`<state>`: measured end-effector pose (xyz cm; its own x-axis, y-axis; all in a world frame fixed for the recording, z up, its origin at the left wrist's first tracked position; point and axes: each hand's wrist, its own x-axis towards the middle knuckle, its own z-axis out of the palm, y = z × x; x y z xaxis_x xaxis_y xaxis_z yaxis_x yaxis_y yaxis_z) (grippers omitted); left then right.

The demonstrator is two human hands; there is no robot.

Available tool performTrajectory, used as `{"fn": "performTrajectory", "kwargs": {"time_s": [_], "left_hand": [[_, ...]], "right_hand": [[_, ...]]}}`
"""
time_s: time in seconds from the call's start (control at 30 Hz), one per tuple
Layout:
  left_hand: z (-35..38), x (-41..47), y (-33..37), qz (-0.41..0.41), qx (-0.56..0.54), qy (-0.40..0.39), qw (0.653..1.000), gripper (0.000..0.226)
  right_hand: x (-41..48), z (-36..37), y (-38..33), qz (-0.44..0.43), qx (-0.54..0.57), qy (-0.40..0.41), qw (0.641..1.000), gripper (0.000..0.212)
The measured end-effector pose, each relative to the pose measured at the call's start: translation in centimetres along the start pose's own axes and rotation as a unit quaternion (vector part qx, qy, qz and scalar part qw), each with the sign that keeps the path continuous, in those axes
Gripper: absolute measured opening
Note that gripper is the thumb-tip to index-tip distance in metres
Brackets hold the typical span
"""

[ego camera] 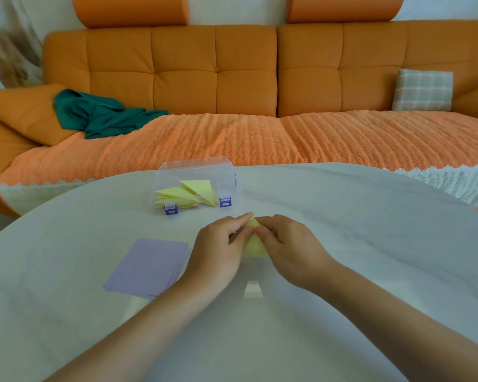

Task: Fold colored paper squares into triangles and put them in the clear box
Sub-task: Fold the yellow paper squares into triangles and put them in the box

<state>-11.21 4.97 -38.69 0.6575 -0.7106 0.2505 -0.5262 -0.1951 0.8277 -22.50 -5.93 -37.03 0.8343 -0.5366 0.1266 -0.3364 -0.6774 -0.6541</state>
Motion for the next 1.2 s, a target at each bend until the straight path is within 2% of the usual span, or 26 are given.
{"fn": "performTrajectory", "kwargs": {"time_s": [0.2, 0.3, 0.4, 0.47, 0.53, 0.63, 0.73, 0.8, 0.97, 1.07, 1.2], "left_hand": [[-0.1, -0.1, 0.0, 0.001, 0.013, -0.014, 1.0, 0.032], [-0.1, -0.2, -0.1, -0.003, 0.044, -0.047, 0.998, 0.033], [-0.5, -0.3, -0.2, -0.019, 0.091, -0.117, 0.989, 0.033], [-0.9, -0.3, -0.2, -0.031, 0.135, -0.158, 0.978, 0.034], [-1.5, -0.3, -0.2, -0.026, 0.203, -0.164, 0.965, 0.043], [-1.9, -0.6, -0.4, 0.029, 0.25, -0.146, 0.957, 0.045], [-1.9, -1.2, -0.2, 0.074, 0.226, -0.146, 0.96, 0.028], [-1.9, -1.4, -0.1, 0.104, 0.233, -0.16, 0.954, 0.022], [-2.3, -1.4, 0.0, 0.15, 0.282, -0.205, 0.925, 0.033], [-2.6, -1.5, 0.2, 0.157, 0.289, -0.222, 0.918, 0.035], [-2.5, -1.6, 0.2, 0.161, 0.296, -0.224, 0.914, 0.037]], "right_hand": [[0.9, -0.4, 0.7, 0.067, 0.092, 0.045, 0.992, 0.012], [1.2, -0.6, 0.9, 0.11, 0.109, 0.012, 0.988, 0.016], [1.2, -0.7, 1.2, 0.141, 0.088, -0.029, 0.986, 0.016], [1.2, -0.6, 1.1, 0.157, 0.069, -0.047, 0.984, 0.013], [1.1, -0.6, 0.9, 0.163, 0.043, -0.052, 0.984, 0.012], [1.0, -0.4, 0.4, 0.149, -0.038, -0.06, 0.986, 0.016], [0.7, -0.1, 0.0, 0.124, -0.129, -0.051, 0.983, 0.019], [0.6, 0.1, -0.1, 0.111, -0.15, -0.042, 0.982, 0.02], [0.6, 0.6, 0.1, 0.072, -0.197, -0.021, 0.977, 0.021], [0.5, 0.7, 0.2, 0.025, -0.249, 0.0, 0.968, 0.02], [0.3, -0.3, 0.3, -0.047, -0.255, 0.007, 0.966, 0.017]]}}
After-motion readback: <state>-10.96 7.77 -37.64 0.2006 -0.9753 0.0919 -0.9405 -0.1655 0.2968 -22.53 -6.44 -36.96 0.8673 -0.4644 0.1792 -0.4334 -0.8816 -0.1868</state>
